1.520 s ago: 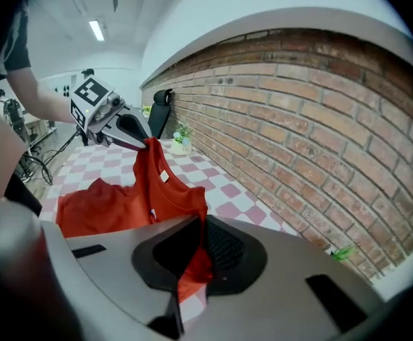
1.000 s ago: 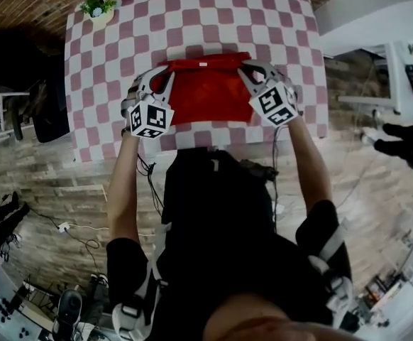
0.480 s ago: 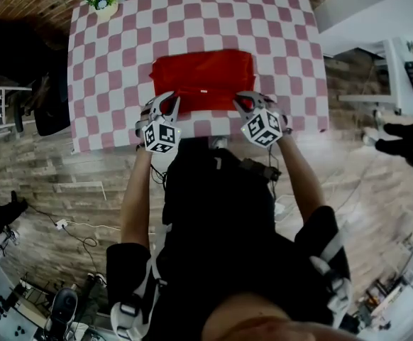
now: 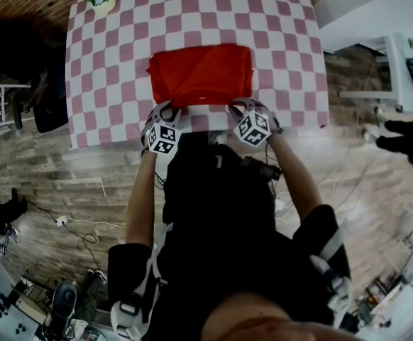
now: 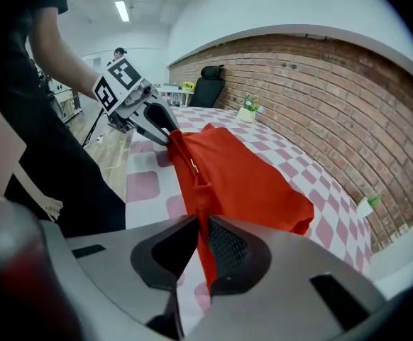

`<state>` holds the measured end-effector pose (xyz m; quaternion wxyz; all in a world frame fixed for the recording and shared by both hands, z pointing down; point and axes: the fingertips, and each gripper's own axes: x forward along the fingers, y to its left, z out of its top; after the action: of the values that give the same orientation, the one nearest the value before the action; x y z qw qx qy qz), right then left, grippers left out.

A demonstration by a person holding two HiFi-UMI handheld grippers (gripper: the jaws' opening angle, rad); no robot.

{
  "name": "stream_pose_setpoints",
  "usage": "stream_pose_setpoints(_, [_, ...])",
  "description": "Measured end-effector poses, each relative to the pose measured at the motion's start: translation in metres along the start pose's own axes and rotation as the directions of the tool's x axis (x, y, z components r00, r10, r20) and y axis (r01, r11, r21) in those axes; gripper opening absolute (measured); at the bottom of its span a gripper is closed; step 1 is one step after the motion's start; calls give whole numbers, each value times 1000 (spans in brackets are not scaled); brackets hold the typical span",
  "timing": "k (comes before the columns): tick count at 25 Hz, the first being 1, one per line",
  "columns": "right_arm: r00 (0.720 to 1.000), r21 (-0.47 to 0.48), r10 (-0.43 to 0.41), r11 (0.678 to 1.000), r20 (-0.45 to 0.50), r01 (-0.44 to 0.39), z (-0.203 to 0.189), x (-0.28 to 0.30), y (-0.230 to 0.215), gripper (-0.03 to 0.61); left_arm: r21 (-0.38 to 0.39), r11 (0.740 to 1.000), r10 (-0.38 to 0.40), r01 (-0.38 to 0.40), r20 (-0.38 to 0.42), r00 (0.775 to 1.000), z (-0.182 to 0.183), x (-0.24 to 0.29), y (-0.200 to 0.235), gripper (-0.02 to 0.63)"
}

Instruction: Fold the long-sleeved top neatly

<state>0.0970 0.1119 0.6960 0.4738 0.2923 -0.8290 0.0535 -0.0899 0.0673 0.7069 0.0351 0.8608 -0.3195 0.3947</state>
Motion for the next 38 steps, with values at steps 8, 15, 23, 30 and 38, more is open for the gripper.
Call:
stream_pose_setpoints(8, [999,62,31,998,33,-33,1,-16,5,107,-82,997,-11,10,-2,1000,-4,-17,-14,173])
stream_pose_setpoints(15, [982,201,-33,980,185,-5,30,-51,-14,104,-206,976,93,-68,117,989,33,-60,3,93])
stream_pose_setpoints(23, [935,205,-81,979,345,9,109,-107,-43,11,-346,916,258,-202,124,958,70,-101,29,6])
stream_pose_setpoints(30, [880,210,-71,977,470,-34,188,-114,-66,9,-502,840,296,-207,103,950,76,-123,54,6])
stream_pose_setpoints(38, [899,126,-1,990,438,-60,260,-82,-86,9,-578,791,300,-202,78,951,58,-121,94,6])
